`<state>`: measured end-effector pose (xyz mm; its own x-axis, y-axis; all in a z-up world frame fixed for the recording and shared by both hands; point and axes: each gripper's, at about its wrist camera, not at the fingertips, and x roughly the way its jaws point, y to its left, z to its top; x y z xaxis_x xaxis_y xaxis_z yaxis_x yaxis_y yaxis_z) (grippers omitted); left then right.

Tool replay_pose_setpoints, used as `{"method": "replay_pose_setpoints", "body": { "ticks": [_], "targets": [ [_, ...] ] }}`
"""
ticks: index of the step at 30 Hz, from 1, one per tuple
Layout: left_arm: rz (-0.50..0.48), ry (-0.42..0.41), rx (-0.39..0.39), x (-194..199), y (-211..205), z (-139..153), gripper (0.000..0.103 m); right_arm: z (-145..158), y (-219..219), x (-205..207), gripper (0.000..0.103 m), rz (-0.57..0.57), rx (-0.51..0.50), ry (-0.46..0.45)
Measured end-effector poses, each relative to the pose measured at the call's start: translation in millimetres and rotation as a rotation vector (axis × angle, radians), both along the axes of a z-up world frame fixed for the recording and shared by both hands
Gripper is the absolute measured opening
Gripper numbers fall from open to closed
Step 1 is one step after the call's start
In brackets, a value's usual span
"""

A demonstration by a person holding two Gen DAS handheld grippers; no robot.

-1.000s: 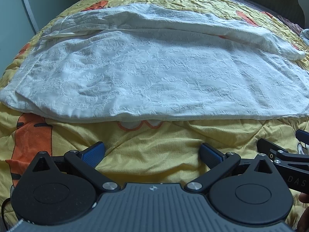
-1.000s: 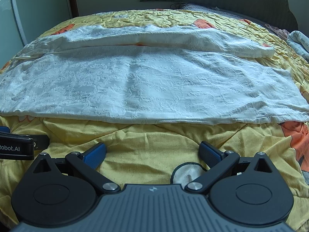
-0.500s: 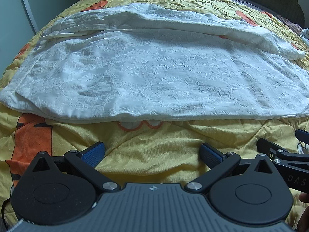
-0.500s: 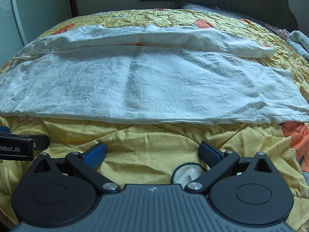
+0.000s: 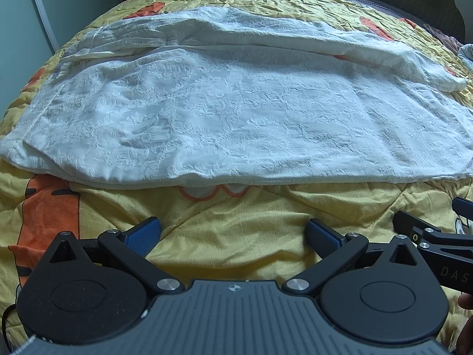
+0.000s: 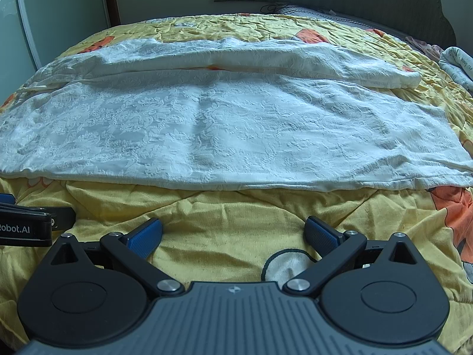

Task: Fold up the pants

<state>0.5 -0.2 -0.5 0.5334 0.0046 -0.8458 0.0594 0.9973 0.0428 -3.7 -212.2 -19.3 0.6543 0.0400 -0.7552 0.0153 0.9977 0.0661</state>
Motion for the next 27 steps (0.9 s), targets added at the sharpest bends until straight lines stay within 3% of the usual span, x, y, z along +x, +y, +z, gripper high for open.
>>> {"method": "replay_pose_setpoints", "body": {
  "ticks": [9, 13, 16, 18, 23, 25, 27],
  "targets": [
    [-0.036, -0.063, 0.023, -7.7, 3.8, 2.5, 0.1, 4.6, -6.5, 4.5, 0.103, 0.025, 0.037, 0.01],
    [-0.03, -0.169, 0.067, -14.9, 17.6, 26.0, 0.097, 27.8, -22.2, -6.2, 0.103, -0.003, 0.099, -0.166],
    [-0.046, -0.275, 0.09, -16.3, 34.0, 50.5, 0.098, 48.6, -28.4, -15.7, 0.103, -0.005, 0.073, -0.392],
    [-0.047, -0.355, 0.106, -12.9, 47.4, 66.2, 0.102, 59.1, -31.4, -11.3, 0.103, -0.004, 0.042, -0.467],
    [0.025, -0.591, 0.154, 15.5, 97.5, 104.7, 0.103, 76.5, -42.6, 34.8, 0.103, -0.014, -0.004, -0.399],
    [0.054, -0.638, 0.124, 36.3, 123.6, 117.4, 0.103, 85.5, -45.5, 49.7, 0.103, -0.012, -0.018, -0.402],
    [0.083, -0.65, 0.082, 64.2, 149.7, 126.8, 0.103, 95.3, -49.6, 55.7, 0.103, -0.005, -0.02, -0.469]
  ]
}}
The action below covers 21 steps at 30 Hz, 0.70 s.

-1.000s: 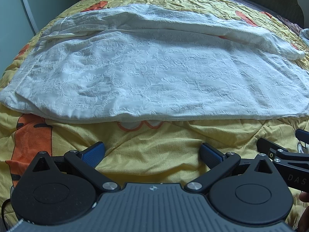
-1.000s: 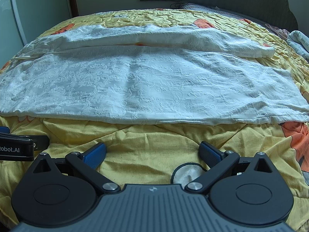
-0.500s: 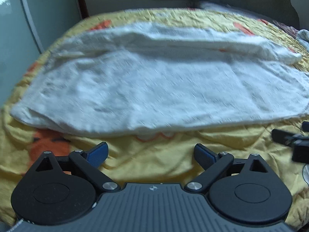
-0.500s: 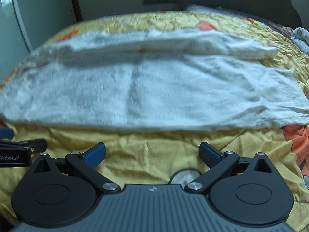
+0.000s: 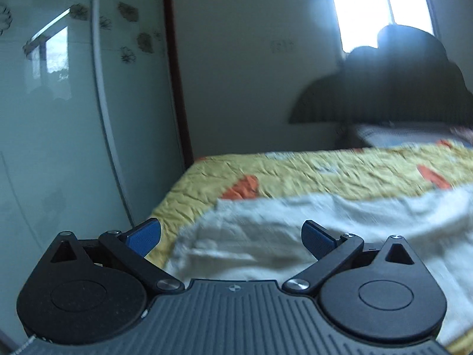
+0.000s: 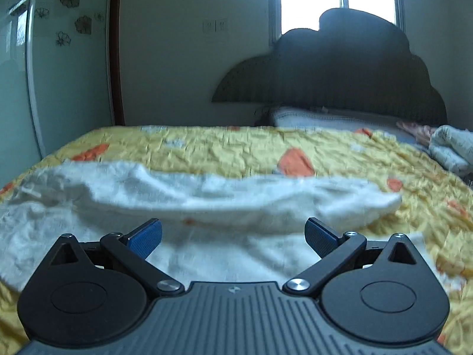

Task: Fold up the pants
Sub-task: 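Lower the left gripper to the trouser hem and close on it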

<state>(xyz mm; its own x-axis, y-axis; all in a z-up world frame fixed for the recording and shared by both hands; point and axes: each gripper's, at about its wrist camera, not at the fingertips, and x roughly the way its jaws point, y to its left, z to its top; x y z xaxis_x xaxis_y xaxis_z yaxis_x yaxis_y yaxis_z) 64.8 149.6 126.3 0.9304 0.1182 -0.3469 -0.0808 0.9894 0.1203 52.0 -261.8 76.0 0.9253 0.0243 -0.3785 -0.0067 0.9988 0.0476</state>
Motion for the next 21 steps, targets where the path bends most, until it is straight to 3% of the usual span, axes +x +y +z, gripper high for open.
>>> {"method": "replay_pose_setpoints", "body": {
  "ticks": [2, 4, 8, 10, 13, 19, 21],
  "targets": [
    [0.001, 0.01, -0.067, 32.0, 25.7, 3.3, 0.103, 9.9, -1.8, 8.0, 0.103, 0.009, 0.001, -0.066],
    [0.01, 0.083, -0.179, 74.2, 57.0, 0.7, 0.103, 20.4, -0.9, 23.3, 0.103, 0.008, 0.004, -0.079],
    [-0.035, 0.287, -0.51, 161.3, 115.5, -23.4, 0.102, 28.1, 3.7, 55.9, 0.103, 0.044, 0.032, -0.017],
    [-0.046, 0.357, -0.637, 196.7, 137.4, -44.1, 0.099, 24.5, 6.8, 64.3, 0.103, 0.086, 0.066, -0.001],
    [-0.054, 0.425, -0.719, 242.0, 154.6, -68.5, 0.099, 15.4, 17.1, 74.8, 0.103, 0.133, 0.079, 0.031],
    [-0.085, 0.607, -0.807, 299.3, 167.0, -109.7, 0.099, -5.4, 37.8, 96.9, 0.103, 0.151, 0.006, 0.087],
    [-0.131, 0.602, -0.817, 306.8, 164.6, -112.1, 0.1, -11.3, 39.4, 105.0, 0.103, 0.157, 0.02, 0.108]
  ]
}}
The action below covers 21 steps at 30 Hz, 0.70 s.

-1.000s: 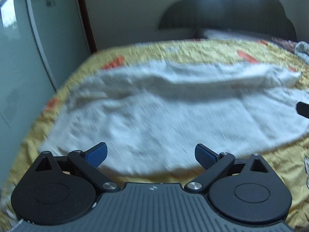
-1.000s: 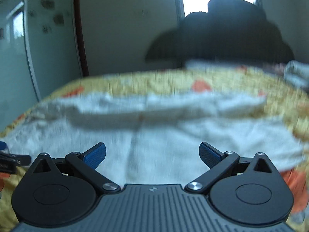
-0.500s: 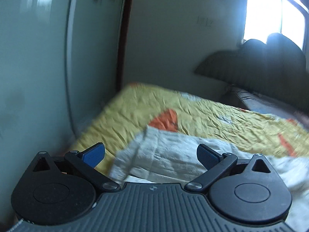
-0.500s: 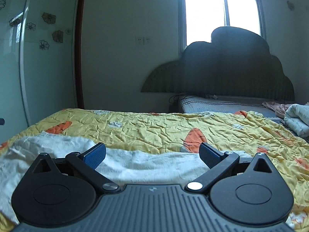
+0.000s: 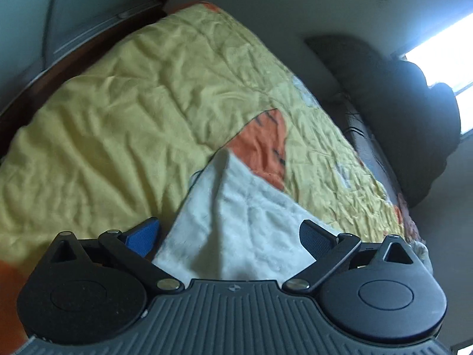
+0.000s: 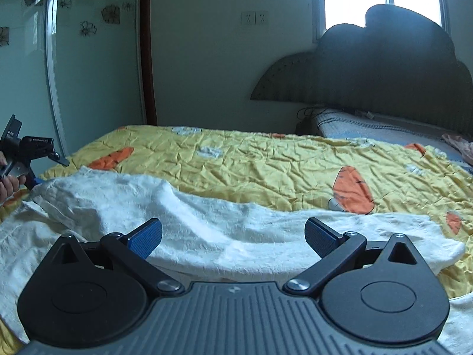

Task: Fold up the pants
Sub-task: 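Lower the left gripper to the trouser hem and close on it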

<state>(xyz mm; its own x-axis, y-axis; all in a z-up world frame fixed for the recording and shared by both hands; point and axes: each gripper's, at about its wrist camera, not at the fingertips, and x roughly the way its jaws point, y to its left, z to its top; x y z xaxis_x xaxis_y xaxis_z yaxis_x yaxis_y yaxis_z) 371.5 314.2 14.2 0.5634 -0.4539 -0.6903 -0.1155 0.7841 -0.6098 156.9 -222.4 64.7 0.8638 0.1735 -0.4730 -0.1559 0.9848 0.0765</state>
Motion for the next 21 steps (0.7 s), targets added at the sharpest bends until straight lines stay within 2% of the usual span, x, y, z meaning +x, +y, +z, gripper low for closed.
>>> {"method": "replay_pose_setpoints", "body": {
  "ticks": [2, 5, 7, 10, 12, 13, 15, 18, 21],
  "targets": [
    [-0.022, 0.001, -0.006, 8.6, -5.5, -1.6, 0.1, -4.9, 2.3, 7.3, 0.103, 0.006, 0.01, 0.018],
    [-0.052, -0.006, 0.028, 17.9, -18.5, -1.6, 0.099, -9.3, 7.7, 15.4, 0.103, 0.019, 0.017, 0.028],
    [-0.077, -0.016, 0.073, 22.4, -28.6, 0.4, 0.091, -10.6, 12.3, 19.8, 0.103, 0.034, 0.014, 0.029],
    [-0.105, -0.022, 0.154, 26.4, -41.4, 0.6, 0.064, -12.5, 17.9, 24.0, 0.103, 0.055, 0.003, 0.026],
    [-0.107, -0.033, 0.239, 27.5, -48.9, 1.5, 0.045, -14.2, 19.3, 25.7, 0.103, 0.064, 0.002, 0.014],
    [-0.107, -0.037, 0.277, 29.7, -50.7, 1.6, 0.042, -14.9, 19.0, 26.2, 0.103, 0.07, 0.007, 0.002],
    [-0.107, -0.046, 0.342, 28.0, -53.2, 2.3, 0.017, -15.4, 17.4, 26.7, 0.103, 0.076, 0.022, -0.036],
    [-0.116, -0.093, 0.422, 20.4, -59.7, 6.6, 0.008, -13.0, 17.1, 34.0, 0.103, 0.087, -0.003, -0.077],
    [-0.137, -0.208, 0.43, 3.2, -66.7, 22.4, 0.005, -8.4, 16.1, 48.1, 0.103, 0.133, -0.026, -0.092]
  ]
}}
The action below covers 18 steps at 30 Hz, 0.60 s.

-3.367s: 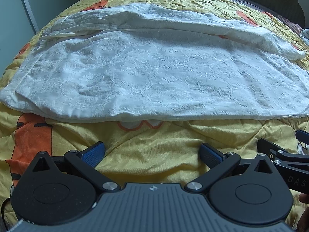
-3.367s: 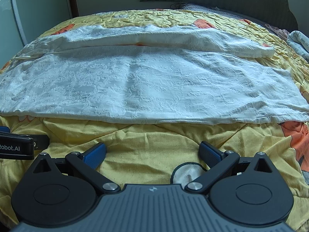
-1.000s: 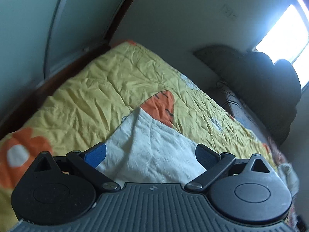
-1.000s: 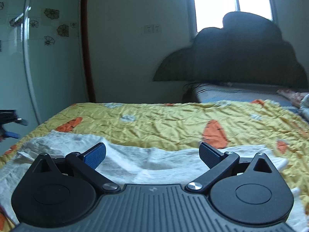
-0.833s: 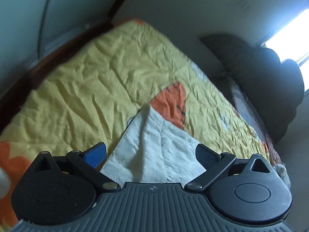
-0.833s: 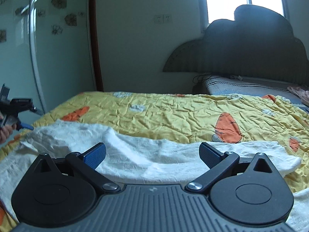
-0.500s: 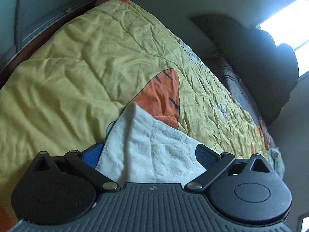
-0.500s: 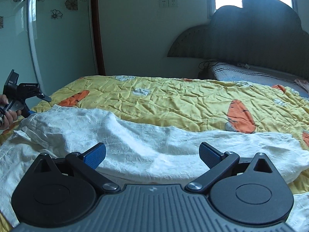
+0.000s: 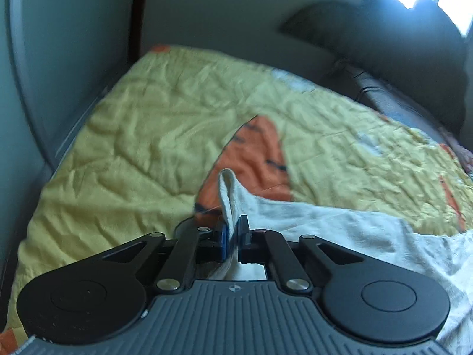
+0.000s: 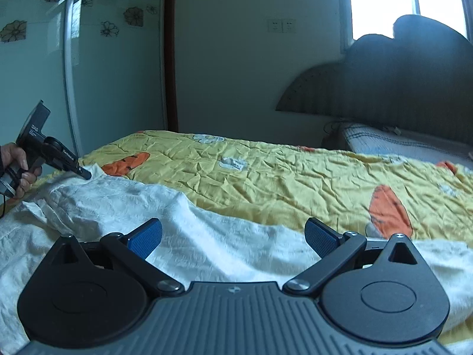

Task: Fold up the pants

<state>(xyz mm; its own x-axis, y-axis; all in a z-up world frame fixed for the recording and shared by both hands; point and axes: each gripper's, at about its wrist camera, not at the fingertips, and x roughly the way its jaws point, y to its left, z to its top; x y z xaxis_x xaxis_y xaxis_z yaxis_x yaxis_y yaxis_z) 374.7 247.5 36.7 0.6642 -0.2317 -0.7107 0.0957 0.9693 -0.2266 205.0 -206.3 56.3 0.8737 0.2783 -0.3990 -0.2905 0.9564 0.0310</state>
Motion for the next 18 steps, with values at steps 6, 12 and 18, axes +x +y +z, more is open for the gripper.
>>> {"method": "replay_pose_setpoints", "body": {
  "ticks": [6, 12, 18],
  "targets": [
    [-0.07, -0.17, -0.022, -49.4, -8.4, 32.2, 0.005, 0.3, 3.3, 56.7, 0.103, 0.24, -0.163, 0.09],
    [-0.109, -0.382, -0.095, -116.6, -16.7, 59.7, 0.005, -16.0, 7.5, 133.3, 0.103, 0.344, -0.259, 0.249],
    [-0.176, -0.539, -0.245, -176.5, -11.6, 72.3, 0.005, -30.9, 8.1, 183.3, 0.103, 0.454, -0.179, 0.352]
  ]
}}
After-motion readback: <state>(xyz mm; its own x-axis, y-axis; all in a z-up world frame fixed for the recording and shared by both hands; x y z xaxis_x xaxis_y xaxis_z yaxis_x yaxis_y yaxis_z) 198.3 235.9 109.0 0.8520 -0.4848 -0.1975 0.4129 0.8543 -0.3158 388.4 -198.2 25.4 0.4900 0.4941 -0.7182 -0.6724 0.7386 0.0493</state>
